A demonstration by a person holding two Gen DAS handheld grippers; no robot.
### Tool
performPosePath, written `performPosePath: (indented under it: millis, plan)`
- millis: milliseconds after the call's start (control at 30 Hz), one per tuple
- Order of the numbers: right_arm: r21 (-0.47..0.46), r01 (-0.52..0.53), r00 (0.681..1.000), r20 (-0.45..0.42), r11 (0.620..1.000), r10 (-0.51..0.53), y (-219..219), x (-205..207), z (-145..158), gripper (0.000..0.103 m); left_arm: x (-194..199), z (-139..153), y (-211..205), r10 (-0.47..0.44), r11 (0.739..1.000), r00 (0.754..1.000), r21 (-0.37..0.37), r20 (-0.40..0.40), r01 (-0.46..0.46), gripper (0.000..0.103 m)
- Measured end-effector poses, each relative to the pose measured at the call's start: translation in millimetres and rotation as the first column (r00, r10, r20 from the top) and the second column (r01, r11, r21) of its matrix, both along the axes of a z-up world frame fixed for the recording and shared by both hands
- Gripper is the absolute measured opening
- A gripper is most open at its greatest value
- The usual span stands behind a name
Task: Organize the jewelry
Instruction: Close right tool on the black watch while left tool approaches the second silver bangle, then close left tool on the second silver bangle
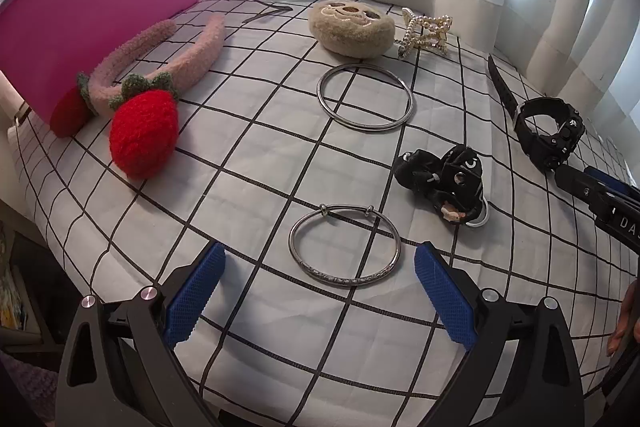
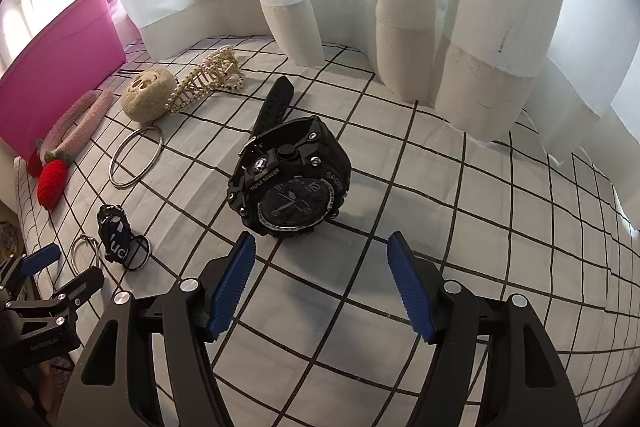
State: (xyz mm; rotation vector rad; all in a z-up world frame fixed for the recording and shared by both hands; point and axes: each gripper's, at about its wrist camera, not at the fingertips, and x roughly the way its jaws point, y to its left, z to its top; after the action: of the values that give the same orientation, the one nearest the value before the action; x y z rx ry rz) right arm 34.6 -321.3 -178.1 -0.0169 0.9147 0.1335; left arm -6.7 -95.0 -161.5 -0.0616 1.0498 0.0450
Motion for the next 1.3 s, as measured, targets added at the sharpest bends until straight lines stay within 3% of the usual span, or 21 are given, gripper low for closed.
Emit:
performPosePath:
  millis: [433, 900, 1000, 1133, 1300]
  plan:
    - [-0.088, -0.067, 0.998, 0.011, 0.994, 0.069, 19.6, 24.4, -8.0, 0.069, -3.2, -2.7, -3.4, 0.006, 1.0, 1.0, 0.024, 0.029, -0.006, 0.097]
    - [-0.062, -0.06, 0.997, 0.044, 0.996, 0.063, 24.5, 42.8, -14.1, 0.069, -2.4, -5.2, -13.4, 0.03, 0.999, 0.994, 0.041, 0.103, -0.034, 0.097]
    - [-0.067, -0.066, 0.996, 0.055, 0.996, 0.07, 26.3, 43.2, -14.7, 0.069, -6.5, -4.7, -14.5, 0.015, 0.999, 0.994, 0.04, 0.11, -0.02, 0.092]
    - [-0.085, -0.077, 0.994, 0.072, 0.993, 0.083, 29.7, 41.4, -14.9, 0.068, -13.1, -1.3, -24.6, -0.036, 0.998, 0.99, 0.048, 0.135, 0.029, 0.071]
    - [-0.086, -0.08, 0.993, 0.076, 0.993, 0.087, 29.3, 40.3, -15.0, 0.068, -15.3, 0.9, -27.5, -0.07, 0.997, 0.987, 0.038, 0.145, 0.065, 0.054]
